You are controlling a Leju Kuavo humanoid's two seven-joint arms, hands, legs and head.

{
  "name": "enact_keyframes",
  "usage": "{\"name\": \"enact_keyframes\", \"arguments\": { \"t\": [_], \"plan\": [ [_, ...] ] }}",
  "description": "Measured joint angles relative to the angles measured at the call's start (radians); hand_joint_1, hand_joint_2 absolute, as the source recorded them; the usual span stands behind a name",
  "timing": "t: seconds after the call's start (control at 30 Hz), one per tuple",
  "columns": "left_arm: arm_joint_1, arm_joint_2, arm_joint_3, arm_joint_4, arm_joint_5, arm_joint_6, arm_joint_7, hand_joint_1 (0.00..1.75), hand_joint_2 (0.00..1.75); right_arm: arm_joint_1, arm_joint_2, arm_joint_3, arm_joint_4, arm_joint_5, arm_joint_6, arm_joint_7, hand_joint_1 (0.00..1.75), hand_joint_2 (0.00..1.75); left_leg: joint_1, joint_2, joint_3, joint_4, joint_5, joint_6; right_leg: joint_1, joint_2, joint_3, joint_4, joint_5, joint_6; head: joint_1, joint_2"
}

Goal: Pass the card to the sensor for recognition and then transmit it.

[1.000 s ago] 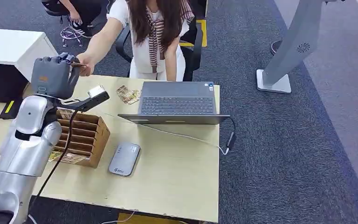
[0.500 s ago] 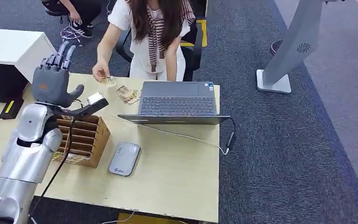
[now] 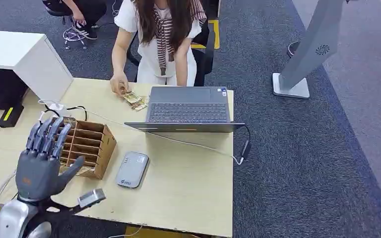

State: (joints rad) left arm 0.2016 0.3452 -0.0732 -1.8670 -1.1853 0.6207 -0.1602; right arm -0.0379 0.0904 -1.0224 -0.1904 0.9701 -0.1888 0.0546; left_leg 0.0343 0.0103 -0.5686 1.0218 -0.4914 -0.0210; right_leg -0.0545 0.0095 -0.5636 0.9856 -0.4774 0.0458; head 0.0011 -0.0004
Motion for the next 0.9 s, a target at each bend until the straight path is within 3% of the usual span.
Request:
{"name": "enact_keyframes", "arguments": {
  "t": [0.13, 0.27, 0.33, 0.43, 0.63, 0.9],
  "plan": [
    [0.144, -0.012, 0.035, -0.072, -0.003, 0.001, -0.005, 0.00, 1.75, 0.000, 0.002, -0.014, 0.001, -0.004, -0.010, 0.005, 0.00, 1.75, 0.000, -0.003, -0.001, 0.000, 0.000, 0.000, 0.000, -0.004, 0.001, 0.000, -0.001, 0.001, 0.000, 0.000],
    [0.201, -0.022, 0.071, -0.093, 0.001, -0.051, 0.012, 0.00, 1.75, 0.000, 0.004, -0.024, 0.001, -0.003, -0.010, 0.001, 0.00, 1.75, 0.000, -0.004, 0.000, 0.000, 0.000, 0.000, 0.000, -0.005, 0.002, 0.000, 0.000, 0.000, 0.000, 0.000],
    [0.211, -0.024, 0.092, -0.094, 0.006, -0.116, 0.029, 0.00, 1.75, 0.000, 0.005, -0.028, 0.001, -0.003, -0.008, -0.003, 0.00, 1.75, 0.000, -0.004, 0.000, 0.000, 0.000, 0.000, 0.000, -0.005, 0.002, 0.000, 0.000, 0.000, 0.000, 0.000],
    [0.211, -0.024, 0.136, -0.084, 0.013, -0.223, 0.046, 0.00, 1.75, 0.000, 0.005, -0.030, 0.001, 0.002, -0.006, -0.006, 0.00, 1.75, 0.000, -0.004, 0.000, 0.000, 0.001, 0.000, 0.000, -0.005, 0.003, 0.000, 0.000, 0.000, 0.000, 0.000],
    [0.197, -0.024, 0.187, -0.059, 0.011, -0.295, 0.057, 0.00, 1.75, 0.000, 0.006, -0.036, 0.001, 0.008, -0.006, -0.005, 0.00, 1.75, 0.000, -0.005, 0.000, 0.000, 0.001, 0.000, 0.000, -0.006, 0.003, 0.000, 0.000, 0.000, 0.000, 0.000],
    [0.088, -0.010, 0.191, 0.045, 0.002, -0.408, 0.069, 0.00, 1.75, -0.005, 0.006, -0.037, 0.001, 0.014, 0.010, 0.001, 0.00, 1.75, 0.000, -0.005, 0.001, 0.000, 0.001, -0.001, 0.000, -0.005, 0.003, 0.000, 0.001, -0.001, 0.000, 0.000]
  ]
}}
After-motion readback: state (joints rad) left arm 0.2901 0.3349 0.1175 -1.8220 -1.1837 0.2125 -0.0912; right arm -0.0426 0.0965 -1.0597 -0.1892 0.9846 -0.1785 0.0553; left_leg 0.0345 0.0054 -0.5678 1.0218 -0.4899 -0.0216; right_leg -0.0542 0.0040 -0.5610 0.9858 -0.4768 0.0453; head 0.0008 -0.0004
